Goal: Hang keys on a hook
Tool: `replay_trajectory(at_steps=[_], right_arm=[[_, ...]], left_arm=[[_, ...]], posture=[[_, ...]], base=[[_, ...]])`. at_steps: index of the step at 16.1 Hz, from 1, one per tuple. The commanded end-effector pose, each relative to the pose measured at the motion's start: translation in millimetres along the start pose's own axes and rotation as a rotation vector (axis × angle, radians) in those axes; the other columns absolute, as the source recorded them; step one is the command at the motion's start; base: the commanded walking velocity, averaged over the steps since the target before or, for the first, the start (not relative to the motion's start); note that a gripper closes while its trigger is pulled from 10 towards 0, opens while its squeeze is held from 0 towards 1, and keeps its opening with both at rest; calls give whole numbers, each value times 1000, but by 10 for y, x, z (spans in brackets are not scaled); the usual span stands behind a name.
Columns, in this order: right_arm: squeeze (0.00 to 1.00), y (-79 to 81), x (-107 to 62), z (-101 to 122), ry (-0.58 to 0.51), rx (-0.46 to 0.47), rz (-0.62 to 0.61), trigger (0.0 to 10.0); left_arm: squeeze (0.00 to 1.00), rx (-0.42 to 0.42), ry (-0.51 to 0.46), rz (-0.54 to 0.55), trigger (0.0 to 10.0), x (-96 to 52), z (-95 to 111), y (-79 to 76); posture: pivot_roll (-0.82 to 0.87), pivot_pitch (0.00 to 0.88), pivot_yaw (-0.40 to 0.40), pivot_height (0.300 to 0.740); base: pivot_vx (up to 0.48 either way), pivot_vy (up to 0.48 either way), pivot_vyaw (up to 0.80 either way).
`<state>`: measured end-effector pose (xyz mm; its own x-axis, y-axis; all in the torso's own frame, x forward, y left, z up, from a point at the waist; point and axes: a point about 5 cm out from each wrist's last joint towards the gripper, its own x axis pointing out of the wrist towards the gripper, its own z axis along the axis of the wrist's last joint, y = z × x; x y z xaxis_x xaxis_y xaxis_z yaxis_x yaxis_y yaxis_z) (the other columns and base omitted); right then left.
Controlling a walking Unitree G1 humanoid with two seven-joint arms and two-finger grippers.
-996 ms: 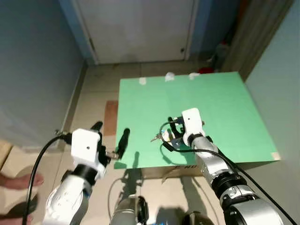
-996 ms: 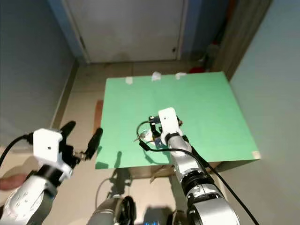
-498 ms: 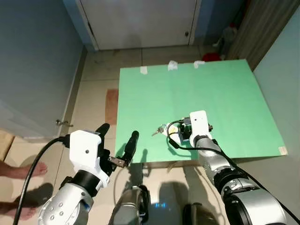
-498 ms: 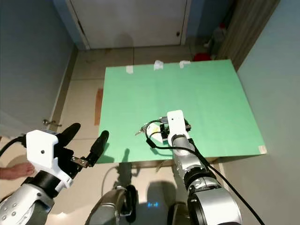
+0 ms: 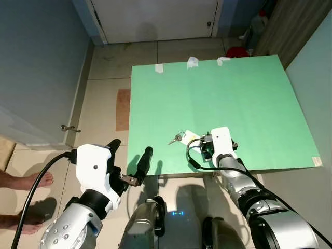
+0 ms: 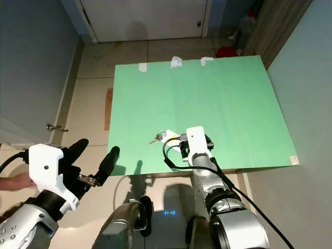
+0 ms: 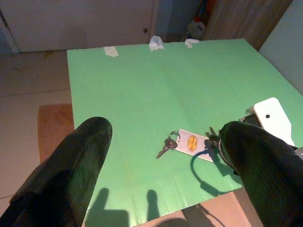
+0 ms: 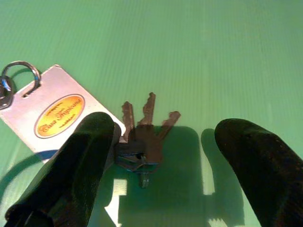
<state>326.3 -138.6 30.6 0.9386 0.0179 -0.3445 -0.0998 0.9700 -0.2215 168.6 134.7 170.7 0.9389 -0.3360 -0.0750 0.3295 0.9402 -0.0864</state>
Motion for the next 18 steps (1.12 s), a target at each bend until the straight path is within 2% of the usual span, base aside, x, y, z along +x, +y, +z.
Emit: replay_trajectory(at_steps=[1,13,14,15,18], right_arm=[[0,19,-56,-161,50,11,5,10000],[0,9,-79,-236,87,17,12,10000],[0,19,-79,-235,87,29,15,2784],[0,31,-81,-237,88,35,21,0],[0,57,-88,-246,88,54,39,0]], left_arm=[[0,7,1,8,10000,-37,26,8],[0,6,6,-3,10000,8,8,5],[0,6,7,-1,10000,9,6,7],[0,6,7,-1,10000,8,5,5],[0,-20,19,-45,10000,-28,-24,-41]], posture=[[242,310,89,720],[223,309,91,720],[221,308,89,720],[221,309,90,720],[219,311,91,720]], base=[[0,0,0],[0,0,0],[0,0,0],[0,0,0],[0,0,0]])
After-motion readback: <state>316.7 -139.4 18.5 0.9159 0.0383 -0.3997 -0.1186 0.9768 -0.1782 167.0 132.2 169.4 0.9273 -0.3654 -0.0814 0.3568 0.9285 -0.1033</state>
